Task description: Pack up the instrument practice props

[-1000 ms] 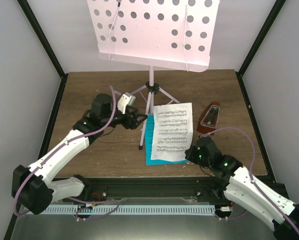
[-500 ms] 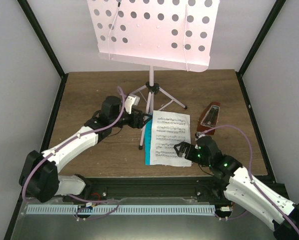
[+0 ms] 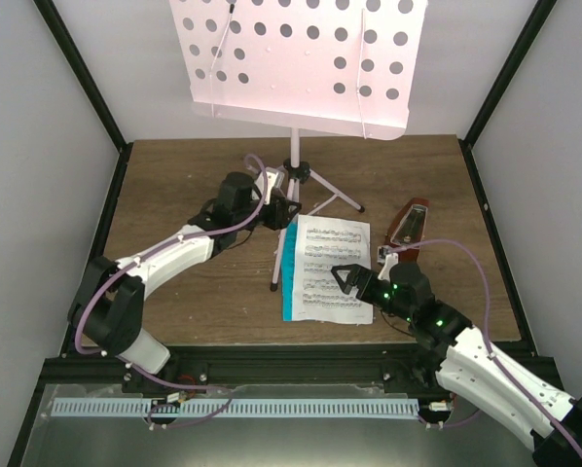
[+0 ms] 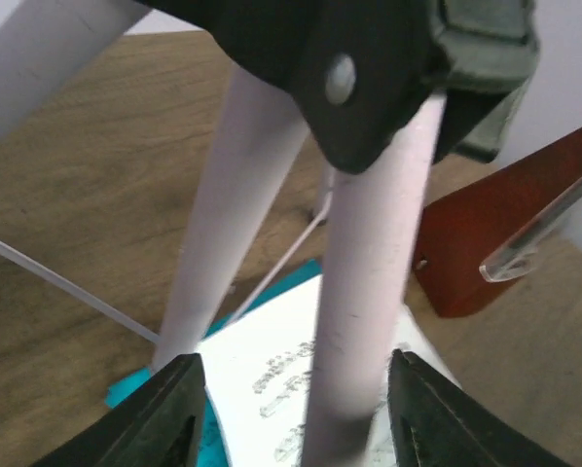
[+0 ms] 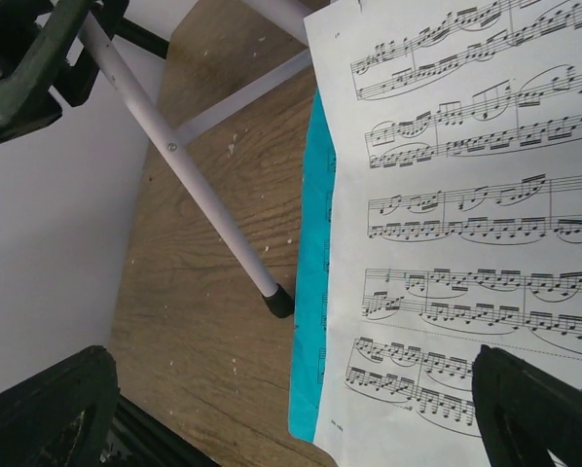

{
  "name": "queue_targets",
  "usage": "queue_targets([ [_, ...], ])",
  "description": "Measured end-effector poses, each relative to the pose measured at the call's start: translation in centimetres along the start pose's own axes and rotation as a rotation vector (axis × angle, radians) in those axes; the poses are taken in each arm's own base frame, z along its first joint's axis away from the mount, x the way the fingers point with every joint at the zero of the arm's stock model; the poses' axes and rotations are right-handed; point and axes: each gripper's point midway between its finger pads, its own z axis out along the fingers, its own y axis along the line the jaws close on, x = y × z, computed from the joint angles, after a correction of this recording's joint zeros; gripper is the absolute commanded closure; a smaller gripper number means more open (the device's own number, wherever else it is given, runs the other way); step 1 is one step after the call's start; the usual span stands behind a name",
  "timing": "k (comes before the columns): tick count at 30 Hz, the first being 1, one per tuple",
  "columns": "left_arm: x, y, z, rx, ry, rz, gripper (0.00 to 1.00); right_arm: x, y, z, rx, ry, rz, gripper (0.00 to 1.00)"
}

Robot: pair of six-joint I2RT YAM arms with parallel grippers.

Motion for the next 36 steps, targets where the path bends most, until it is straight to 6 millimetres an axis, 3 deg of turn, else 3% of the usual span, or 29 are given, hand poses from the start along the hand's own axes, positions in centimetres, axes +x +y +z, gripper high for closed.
queue_targets([
  [4, -0.1, 0.8, 0.5, -0.036, -0.014, 0.016, 0.72, 0.3, 0.1, 0.0, -0.009, 0.017, -0.003, 0.00],
  [10, -0.1, 0.0, 1.2, 0.004, -0.011, 0.079, 1.00, 0.6, 0.1, 0.0, -0.008, 0.030, -0.002, 0.00],
  [16, 0.2, 0.2, 0.7, -0.010, -0.012, 0.112, 1.00, 0.7, 0.5, 0.0, -0.027, 0.039, 0.002, 0.00],
  [23, 1.8, -0.1, -2.0, 0.006, 0.004, 0.138, 1.00, 1.0, 1.7, 0.2, -0.093, 0.070, 0.019, 0.00],
  [24, 2.0, -0.3, -2.3, 0.017, 0.007, 0.138, 0.97, 1.0, 2.1, 0.2, -0.112, 0.071, 0.022, 0.00],
  [28, 3.0, -0.8, -3.3, 0.044, 0.012, 0.139, 0.42, 0.6, 3.3, 0.2, -0.175, 0.056, 0.027, 0.00],
  [32, 5.0, -0.6, -4.0, 0.031, 0.068, 0.101, 0.28, 0.2, 3.8, 0.5, -0.184, 0.047, 0.007, 0.00],
  [36, 4.0, -1.0, -5.2, 0.020, 0.059, 0.077, 0.08, -0.7, 4.9, 0.9, -0.171, 0.047, -0.029, 0.00],
])
